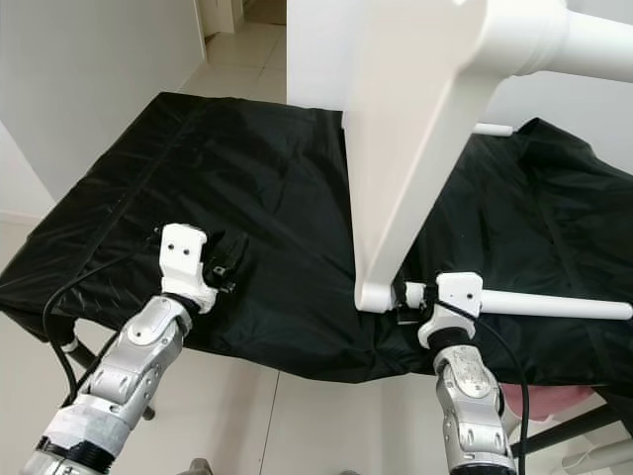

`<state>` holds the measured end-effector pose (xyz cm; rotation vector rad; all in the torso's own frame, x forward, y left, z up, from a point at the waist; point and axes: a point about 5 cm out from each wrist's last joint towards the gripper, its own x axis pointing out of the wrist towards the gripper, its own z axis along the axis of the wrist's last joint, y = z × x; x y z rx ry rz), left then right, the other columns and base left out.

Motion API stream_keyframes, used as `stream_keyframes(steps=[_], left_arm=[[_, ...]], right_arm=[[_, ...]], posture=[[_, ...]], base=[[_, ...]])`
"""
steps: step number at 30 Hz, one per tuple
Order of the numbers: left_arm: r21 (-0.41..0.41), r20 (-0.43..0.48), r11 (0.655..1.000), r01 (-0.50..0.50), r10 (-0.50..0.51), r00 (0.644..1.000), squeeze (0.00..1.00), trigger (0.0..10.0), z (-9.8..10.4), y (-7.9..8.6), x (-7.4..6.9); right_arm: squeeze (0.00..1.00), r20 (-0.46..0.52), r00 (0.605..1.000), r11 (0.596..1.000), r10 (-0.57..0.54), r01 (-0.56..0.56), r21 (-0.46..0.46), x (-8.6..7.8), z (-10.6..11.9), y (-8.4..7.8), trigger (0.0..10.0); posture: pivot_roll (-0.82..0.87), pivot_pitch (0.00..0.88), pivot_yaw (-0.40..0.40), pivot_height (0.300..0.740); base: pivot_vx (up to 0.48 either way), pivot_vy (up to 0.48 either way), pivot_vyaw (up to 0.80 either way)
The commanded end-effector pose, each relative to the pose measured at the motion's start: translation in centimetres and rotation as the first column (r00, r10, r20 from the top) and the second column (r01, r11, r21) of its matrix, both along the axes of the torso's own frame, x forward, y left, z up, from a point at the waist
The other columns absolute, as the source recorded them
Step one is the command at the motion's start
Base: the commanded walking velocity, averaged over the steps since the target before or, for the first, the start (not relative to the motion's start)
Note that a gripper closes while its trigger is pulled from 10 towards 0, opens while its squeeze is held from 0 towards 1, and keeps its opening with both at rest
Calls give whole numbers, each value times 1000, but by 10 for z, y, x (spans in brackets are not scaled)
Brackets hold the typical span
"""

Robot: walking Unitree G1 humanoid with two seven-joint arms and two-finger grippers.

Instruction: Building children table

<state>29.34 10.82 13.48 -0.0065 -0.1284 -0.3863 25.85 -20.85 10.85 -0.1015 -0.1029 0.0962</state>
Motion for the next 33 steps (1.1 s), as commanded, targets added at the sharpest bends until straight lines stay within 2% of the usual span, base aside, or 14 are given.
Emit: stream_keyframes(steps=[1,10,18,23,26,28,29,31,33], left_arm=[[46,7,968,247,-247,969,0,10000,0,-11,-7],[75,11,964,256,-257,966,0,10000,2,-6,-9],[80,24,966,247,-249,968,0,10000,7,1,-9],[93,31,960,263,-267,963,0,10000,10,2,-10],[97,31,959,266,-270,962,0,10000,10,3,-10],[101,30,958,269,-274,961,0,10000,10,3,-11],[101,30,958,269,-274,961,0,10000,10,3,-11],[109,21,955,276,-280,960,0,10000,9,4,-13],[110,20,954,278,-281,959,0,10000,9,4,-14]], right_arm=[[0,-56,994,996,90,-90,11,-2,-10,11,10000],[0,-76,970,973,230,-229,21,1,-13,31,10000],[0,-80,959,962,272,-269,49,8,-16,47,10000],[0,-70,953,954,295,-289,81,19,-17,63,10000],[0,-68,953,953,297,-291,85,21,-17,66,10000],[0,-66,950,949,306,-298,102,26,-18,76,10000],[0,-66,950,949,306,-298,102,26,-18,76,10000],[0,-66,944,942,323,-314,117,33,-20,89,10000],[0,-67,943,941,325,-316,119,33,-21,90,10000]], posture=[[6,0,-27,740],[20,5,-29,740],[29,9,-34,740],[38,10,-38,740],[38,10,-38,740],[46,13,-39,740],[46,13,-39,740],[55,17,-39,740],[55,17,-39,740]], base=[[0,0,0],[0,0,0],[0,0,0],[0,0,0],[0,0,0],[0,0,0],[0,0,0],[0,0,0],[0,0,0]])
